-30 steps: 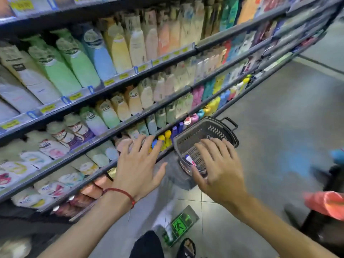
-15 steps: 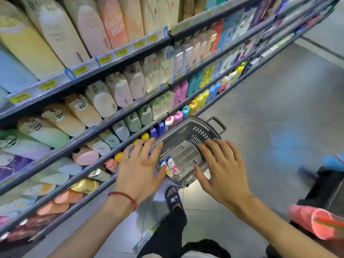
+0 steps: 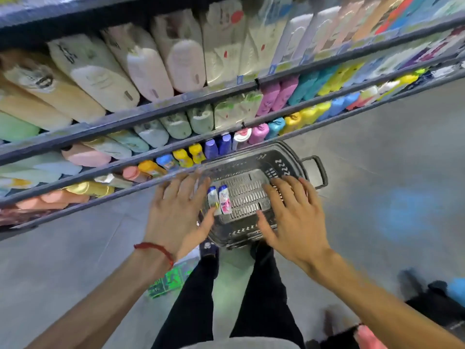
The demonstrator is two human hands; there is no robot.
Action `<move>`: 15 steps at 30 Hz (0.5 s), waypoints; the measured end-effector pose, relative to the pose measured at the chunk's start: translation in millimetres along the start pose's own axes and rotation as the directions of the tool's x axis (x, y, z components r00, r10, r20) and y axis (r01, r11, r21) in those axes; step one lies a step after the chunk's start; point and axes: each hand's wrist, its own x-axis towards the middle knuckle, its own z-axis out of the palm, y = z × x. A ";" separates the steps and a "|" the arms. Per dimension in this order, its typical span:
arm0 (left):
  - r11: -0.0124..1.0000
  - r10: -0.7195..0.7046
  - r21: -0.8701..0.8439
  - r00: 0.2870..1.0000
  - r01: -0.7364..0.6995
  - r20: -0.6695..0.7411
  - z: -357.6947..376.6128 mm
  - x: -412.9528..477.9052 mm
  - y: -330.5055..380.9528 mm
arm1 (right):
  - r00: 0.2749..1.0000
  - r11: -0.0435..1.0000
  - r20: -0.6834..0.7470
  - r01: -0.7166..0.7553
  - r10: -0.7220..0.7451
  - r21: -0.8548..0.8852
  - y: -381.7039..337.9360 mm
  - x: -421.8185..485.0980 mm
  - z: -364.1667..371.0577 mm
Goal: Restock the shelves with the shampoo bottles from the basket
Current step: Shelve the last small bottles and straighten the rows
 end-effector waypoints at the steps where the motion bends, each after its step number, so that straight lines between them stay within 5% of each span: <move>1: 0.999 -0.039 -0.014 0.999 0.039 -0.002 10.0 4.6 4.1 | 0.999 0.999 0.017 0.034 -0.035 0.003 10.6 10.0 11.1; 10: 0.955 -0.275 -0.098 0.960 0.279 0.056 127.1 28.5 43.9 | 0.933 0.943 0.137 0.324 -0.332 0.077 70.2 58.5 133.4; 15: 0.927 -0.327 -0.158 0.939 0.340 0.103 212.8 35.2 57.1 | 0.916 0.935 0.192 0.339 -0.353 0.101 80.3 58.5 217.3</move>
